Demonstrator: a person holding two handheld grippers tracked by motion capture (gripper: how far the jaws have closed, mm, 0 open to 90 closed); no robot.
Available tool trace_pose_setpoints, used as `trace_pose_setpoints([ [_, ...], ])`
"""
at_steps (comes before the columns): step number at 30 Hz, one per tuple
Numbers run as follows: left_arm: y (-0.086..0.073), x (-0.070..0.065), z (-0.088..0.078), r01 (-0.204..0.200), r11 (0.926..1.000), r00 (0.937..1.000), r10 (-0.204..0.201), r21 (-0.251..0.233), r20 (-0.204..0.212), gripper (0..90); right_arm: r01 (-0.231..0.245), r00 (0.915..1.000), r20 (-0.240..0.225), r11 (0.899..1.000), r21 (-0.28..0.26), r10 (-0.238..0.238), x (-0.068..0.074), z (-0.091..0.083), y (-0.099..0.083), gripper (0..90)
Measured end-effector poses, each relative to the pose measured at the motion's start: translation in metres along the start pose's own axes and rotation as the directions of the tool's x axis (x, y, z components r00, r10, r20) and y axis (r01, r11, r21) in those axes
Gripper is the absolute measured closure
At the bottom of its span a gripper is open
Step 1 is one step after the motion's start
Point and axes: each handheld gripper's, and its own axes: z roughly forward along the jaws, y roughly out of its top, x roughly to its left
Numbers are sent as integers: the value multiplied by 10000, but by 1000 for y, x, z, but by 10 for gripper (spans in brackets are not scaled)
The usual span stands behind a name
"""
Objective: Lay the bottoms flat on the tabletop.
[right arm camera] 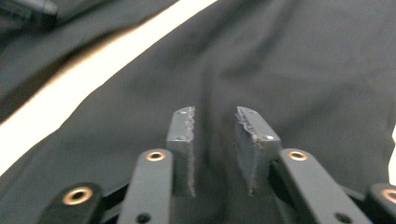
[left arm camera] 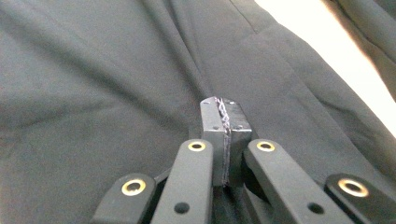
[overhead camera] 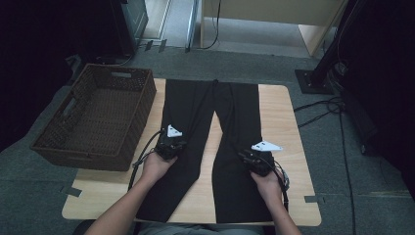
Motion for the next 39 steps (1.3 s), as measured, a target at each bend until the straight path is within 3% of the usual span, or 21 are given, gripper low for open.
trace_pose_setpoints([
  [6,-6,-2,-2,173,9997,9992,-167,-147,368,900,-204,9996,176,9995,-226,208,-4,11,18,566],
  [9,-6,-1,-2,230,9997,9989,-225,-128,401,900,-302,9980,551,9993,-238,314,-12,26,22,525],
  [11,-6,-1,-2,189,9997,9991,-184,-133,381,900,-429,9972,626,9990,123,421,-18,34,25,522],
  [14,-6,-1,-3,130,9999,9993,-127,-93,338,900,-138,9948,1018,9989,443,92,-21,42,24,561],
  [20,-7,-1,-3,296,9994,9991,-290,-173,304,900,32,9925,1221,9991,422,-83,-28,37,19,601],
  [23,-7,0,-2,459,9987,9982,-450,-224,401,899,-101,9903,1385,9990,442,38,-37,30,15,620],
  [27,-7,-1,-1,536,9983,9976,-525,-229,445,898,-588,9811,1875,9966,578,470,-49,23,17,627],
  [29,-7,-1,-1,593,9980,9973,-583,-214,457,898,-722,9835,1674,9972,194,679,-48,21,24,653],
  [32,-7,-1,-1,601,9980,9972,-591,-217,461,898,-460,9915,1216,9989,8,455,-37,26,42,667],
  [37,-7,-3,-1,458,9986,9984,-450,-255,331,897,-255,9975,653,9997,-62,258,-16,52,69,659],
  [39,-6,-3,0,514,9983,9977,-501,-272,459,897,-98,9989,449,9997,-231,108,-9,63,78,654],
])
